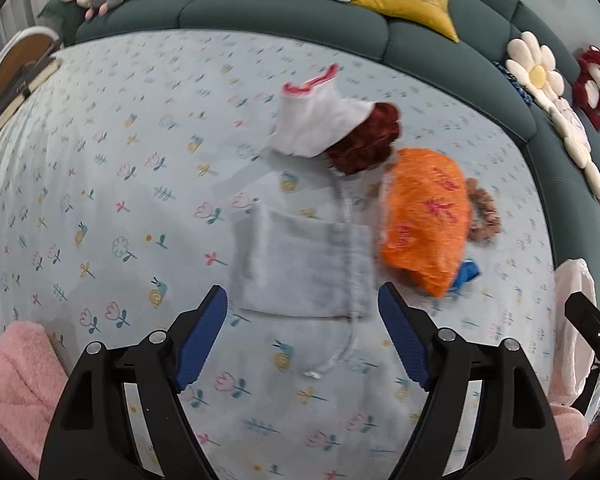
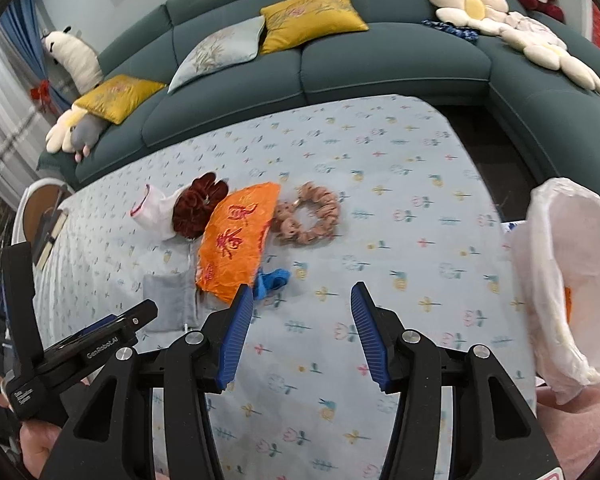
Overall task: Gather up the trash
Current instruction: 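Move both tools back to the trash on the table, then grasp the grey drawstring pouch with the left tool while the right tool grasps the blue clip, then carry the grey pouch and blue clip with both tools over the bin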
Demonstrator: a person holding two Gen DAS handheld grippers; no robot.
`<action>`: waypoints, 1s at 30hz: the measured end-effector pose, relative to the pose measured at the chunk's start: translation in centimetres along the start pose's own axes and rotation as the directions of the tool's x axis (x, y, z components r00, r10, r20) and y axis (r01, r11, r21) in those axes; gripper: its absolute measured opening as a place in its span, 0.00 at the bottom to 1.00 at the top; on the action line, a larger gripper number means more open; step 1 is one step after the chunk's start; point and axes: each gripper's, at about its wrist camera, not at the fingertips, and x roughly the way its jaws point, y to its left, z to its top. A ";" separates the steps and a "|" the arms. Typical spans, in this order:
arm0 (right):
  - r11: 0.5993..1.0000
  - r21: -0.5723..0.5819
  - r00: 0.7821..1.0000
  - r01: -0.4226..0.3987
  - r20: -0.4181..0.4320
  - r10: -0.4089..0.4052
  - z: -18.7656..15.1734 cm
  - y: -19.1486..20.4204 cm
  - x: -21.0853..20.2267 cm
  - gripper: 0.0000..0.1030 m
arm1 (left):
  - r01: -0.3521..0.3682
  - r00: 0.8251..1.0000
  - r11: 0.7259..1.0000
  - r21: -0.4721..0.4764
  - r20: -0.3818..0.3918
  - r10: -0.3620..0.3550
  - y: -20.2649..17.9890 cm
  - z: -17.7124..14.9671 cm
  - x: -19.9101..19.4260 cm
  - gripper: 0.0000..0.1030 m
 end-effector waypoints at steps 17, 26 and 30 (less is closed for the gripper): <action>0.999 0.041 0.991 -0.002 -0.134 0.007 0.6 1.2 8.4 0.41 | 0.033 0.998 0.999 0.009 -0.049 -0.033 1.3 1.2 4.2 0.53; 0.997 0.068 0.983 -0.020 -0.180 0.032 0.3 1.3 10.8 0.13 | 0.055 0.997 0.998 0.017 -0.054 -0.054 0.7 1.5 4.4 0.06; 0.996 0.077 0.984 -0.037 -0.173 0.049 0.2 1.1 10.4 0.11 | 0.062 0.997 0.998 0.028 -0.041 -0.061 -0.2 1.5 3.9 0.04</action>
